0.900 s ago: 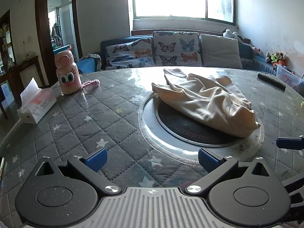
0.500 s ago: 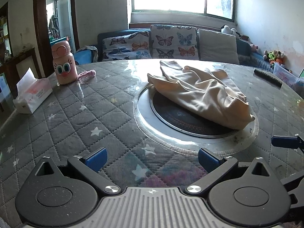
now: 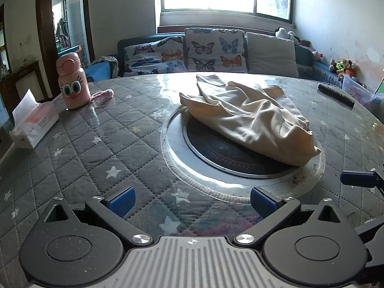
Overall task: Fold clothes
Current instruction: 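Approach the cream garment with both tools held open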
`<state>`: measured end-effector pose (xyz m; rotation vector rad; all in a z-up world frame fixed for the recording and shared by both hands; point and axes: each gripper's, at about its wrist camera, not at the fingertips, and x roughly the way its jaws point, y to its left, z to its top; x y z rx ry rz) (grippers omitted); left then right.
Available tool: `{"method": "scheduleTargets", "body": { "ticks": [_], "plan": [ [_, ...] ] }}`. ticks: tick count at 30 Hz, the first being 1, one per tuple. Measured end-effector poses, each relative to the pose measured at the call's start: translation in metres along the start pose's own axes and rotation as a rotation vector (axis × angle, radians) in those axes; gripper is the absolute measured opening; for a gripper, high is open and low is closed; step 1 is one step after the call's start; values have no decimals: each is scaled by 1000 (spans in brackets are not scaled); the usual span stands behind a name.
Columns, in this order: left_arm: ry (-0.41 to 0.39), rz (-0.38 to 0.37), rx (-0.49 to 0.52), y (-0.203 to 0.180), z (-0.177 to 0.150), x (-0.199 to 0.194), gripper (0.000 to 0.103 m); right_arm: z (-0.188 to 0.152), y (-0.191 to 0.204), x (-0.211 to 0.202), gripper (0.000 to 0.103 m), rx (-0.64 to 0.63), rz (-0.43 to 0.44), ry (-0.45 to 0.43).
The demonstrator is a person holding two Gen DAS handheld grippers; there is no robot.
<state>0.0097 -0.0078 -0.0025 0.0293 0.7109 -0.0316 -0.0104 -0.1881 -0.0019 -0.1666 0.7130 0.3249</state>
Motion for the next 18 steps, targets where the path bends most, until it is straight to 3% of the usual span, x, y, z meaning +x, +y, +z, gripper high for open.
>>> {"method": "scheduleTargets", "body": {
  "ticks": [18],
  "plan": [
    [22, -4, 33, -8, 17, 23, 103, 14, -12, 9, 103, 6, 7, 4]
  ]
}}
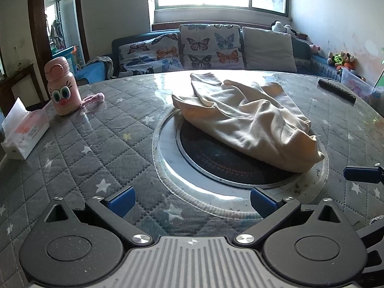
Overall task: Fold clothes
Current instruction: 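Approach the cream garment with both tools held open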
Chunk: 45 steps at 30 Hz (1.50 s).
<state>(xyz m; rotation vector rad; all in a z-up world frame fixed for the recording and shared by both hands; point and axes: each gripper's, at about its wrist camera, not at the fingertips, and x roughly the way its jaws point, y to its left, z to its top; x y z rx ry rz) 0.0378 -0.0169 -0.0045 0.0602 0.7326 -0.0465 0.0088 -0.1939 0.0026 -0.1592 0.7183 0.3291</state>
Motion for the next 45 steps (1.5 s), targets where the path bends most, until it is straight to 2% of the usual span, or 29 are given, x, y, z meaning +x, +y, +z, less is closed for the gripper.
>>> {"method": "scheduleTargets", "body": {
  "ticks": [13, 45],
  "plan": [
    [23, 1, 15, 0, 10, 20, 103, 11, -5, 13, 103, -5, 13, 7],
    [29, 26, 23, 2, 17, 25, 103, 15, -3, 24, 103, 2, 6, 27]
  ]
}}
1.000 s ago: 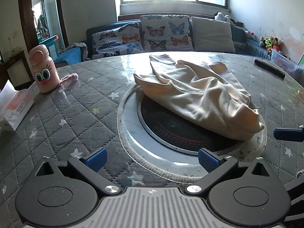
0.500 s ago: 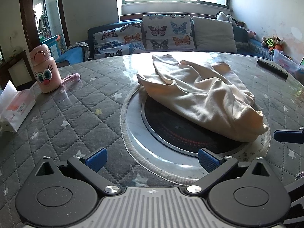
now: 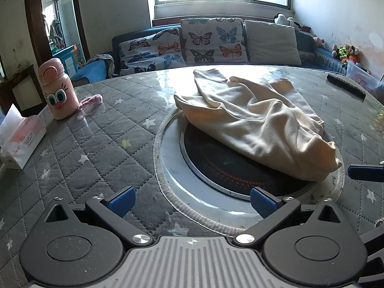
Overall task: Fold clothes
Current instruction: 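Approach the cream garment with both tools held open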
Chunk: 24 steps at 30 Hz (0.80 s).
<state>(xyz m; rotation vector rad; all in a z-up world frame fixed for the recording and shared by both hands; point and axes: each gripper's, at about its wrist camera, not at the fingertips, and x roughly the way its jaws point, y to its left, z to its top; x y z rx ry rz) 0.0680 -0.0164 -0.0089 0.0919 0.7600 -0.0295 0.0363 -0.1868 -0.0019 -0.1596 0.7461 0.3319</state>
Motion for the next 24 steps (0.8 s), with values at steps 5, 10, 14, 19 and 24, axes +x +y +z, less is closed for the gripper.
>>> {"method": "scheduleTargets", "body": {
  "ticks": [5, 10, 14, 19, 24],
  "plan": [
    [-2, 2, 7, -1, 1, -1, 103, 0, -1, 0, 103, 5, 0, 1],
    [-4, 6, 12, 0, 3, -1, 103, 0, 0, 0, 103, 5, -2, 1],
    [-8, 10, 18, -1, 5, -1, 103, 1, 0, 0, 103, 5, -2, -1],
    [-8, 9, 22, -2, 7, 0, 103, 1, 0, 0, 103, 4, -3, -2],
    [-1, 9, 23, -2, 7, 2, 103, 2, 0, 1, 103, 8, -3, -1]
  ]
}}
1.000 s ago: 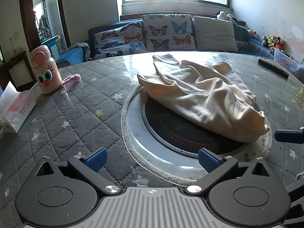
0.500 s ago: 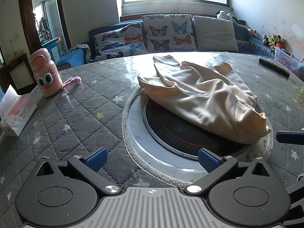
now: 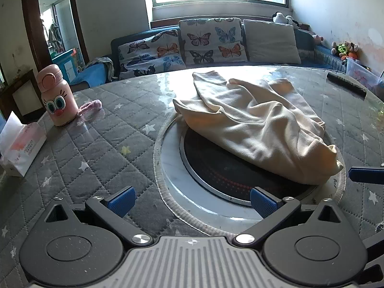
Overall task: Fold clothes
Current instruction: 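Approach the cream garment with both tools held open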
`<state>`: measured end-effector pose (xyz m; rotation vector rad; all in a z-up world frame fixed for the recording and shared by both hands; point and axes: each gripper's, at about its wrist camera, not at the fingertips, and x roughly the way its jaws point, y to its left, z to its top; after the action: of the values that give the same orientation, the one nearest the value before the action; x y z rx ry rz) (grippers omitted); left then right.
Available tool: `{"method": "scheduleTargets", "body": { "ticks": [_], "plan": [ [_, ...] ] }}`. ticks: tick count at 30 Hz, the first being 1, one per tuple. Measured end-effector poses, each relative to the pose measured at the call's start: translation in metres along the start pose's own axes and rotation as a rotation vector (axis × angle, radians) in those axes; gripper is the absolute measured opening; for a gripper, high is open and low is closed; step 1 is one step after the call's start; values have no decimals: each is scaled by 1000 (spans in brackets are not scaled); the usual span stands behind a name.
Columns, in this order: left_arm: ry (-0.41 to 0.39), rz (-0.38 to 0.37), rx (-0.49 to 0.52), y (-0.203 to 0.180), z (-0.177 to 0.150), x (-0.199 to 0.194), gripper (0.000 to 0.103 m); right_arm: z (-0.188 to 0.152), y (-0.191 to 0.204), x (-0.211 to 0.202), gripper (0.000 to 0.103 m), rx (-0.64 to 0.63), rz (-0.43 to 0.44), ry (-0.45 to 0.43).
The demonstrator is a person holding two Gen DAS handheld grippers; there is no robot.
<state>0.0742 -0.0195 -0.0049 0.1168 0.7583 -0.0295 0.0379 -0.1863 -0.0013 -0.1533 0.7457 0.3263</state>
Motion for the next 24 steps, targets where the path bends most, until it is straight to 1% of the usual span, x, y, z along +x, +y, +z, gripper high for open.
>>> {"method": "scheduleTargets", "body": {
  "ticks": [24],
  "plan": [
    [15, 6, 5, -1, 0, 6, 103, 1, -6, 3, 103, 18, -8, 4]
  ]
}}
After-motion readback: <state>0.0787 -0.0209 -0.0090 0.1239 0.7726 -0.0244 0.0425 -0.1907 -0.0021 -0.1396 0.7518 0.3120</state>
